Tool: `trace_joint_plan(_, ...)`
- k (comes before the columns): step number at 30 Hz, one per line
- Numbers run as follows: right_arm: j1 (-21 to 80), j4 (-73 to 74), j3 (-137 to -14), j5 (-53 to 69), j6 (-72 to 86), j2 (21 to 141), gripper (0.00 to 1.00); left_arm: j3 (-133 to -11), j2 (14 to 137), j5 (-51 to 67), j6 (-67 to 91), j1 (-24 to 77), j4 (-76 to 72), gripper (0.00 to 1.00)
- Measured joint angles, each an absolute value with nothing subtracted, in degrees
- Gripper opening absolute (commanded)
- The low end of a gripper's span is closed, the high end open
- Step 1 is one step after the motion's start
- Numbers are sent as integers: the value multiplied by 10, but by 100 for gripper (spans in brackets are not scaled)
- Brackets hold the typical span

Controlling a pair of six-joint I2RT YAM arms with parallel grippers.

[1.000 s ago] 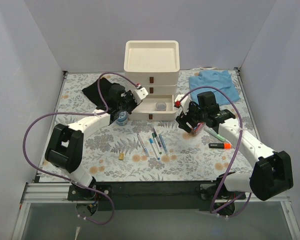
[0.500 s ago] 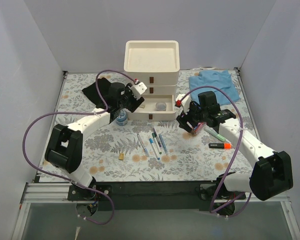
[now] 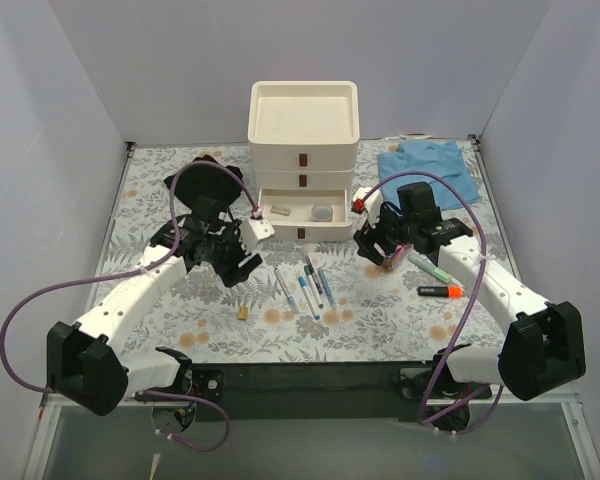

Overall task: Sort the stationery into containers
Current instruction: Pick up the stationery from the center of the board.

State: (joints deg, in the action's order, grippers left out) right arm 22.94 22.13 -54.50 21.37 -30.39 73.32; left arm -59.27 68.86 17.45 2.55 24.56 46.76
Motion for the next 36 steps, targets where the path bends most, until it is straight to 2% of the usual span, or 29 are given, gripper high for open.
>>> trace_joint_plan(6, 229, 222, -545, 218, -304, 743, 77, -483, 696, 182, -42, 246, 534, 60)
trace_joint_plan(11, 229, 223, -545, 218, -306, 746, 77, -456, 688, 187, -84, 251, 541, 59)
trace_joint_plan(25, 229, 223, -545, 222, -313, 746, 77, -356, 620, 206, -157, 285, 418, 57)
trace_joint_plan(36, 229, 225, -536, 222, -316, 746, 77, -356, 674, 231, -163, 293, 377, 56)
